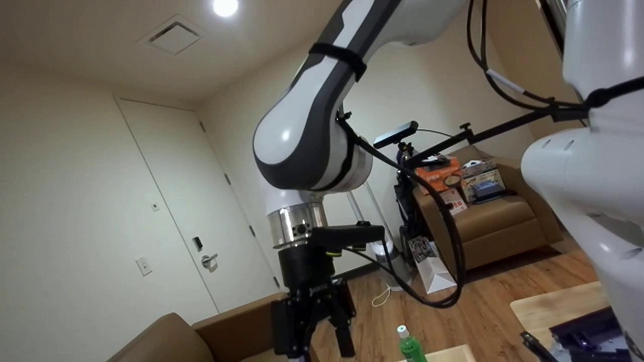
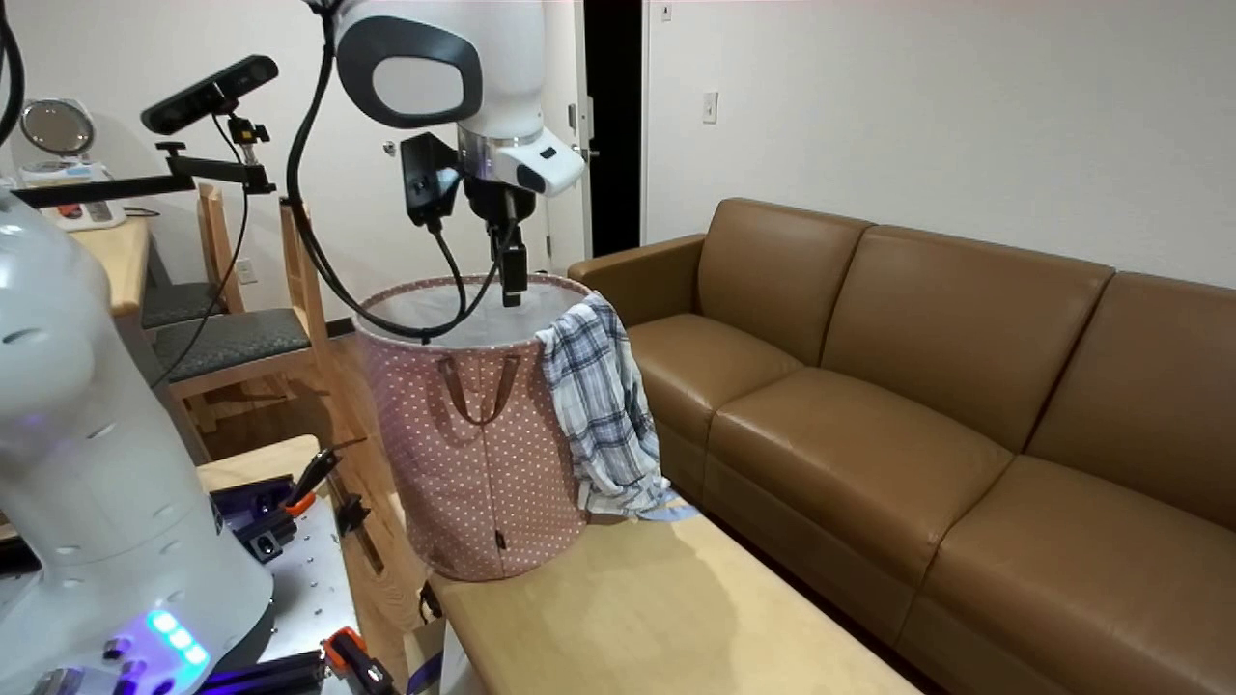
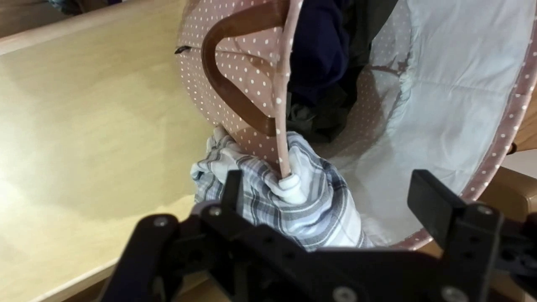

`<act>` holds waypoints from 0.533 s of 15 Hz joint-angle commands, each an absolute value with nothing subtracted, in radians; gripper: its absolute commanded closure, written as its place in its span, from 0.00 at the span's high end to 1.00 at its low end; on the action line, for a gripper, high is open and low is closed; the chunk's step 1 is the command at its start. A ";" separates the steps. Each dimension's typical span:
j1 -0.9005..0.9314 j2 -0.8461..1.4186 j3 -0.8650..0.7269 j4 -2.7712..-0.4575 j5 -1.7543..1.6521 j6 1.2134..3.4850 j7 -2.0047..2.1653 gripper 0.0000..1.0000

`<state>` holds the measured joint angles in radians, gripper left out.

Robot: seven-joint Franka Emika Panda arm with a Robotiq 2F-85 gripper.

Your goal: Move the clothes from the table and put them in the laundry bag

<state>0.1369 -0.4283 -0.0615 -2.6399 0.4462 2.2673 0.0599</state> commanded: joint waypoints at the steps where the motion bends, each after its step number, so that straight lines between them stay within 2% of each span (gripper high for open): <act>1: 0.117 -0.428 -0.045 -2.638 0.456 2.260 0.050 1.00; 8: 0.096 -0.198 -0.206 -2.538 0.788 2.116 -0.124 1.00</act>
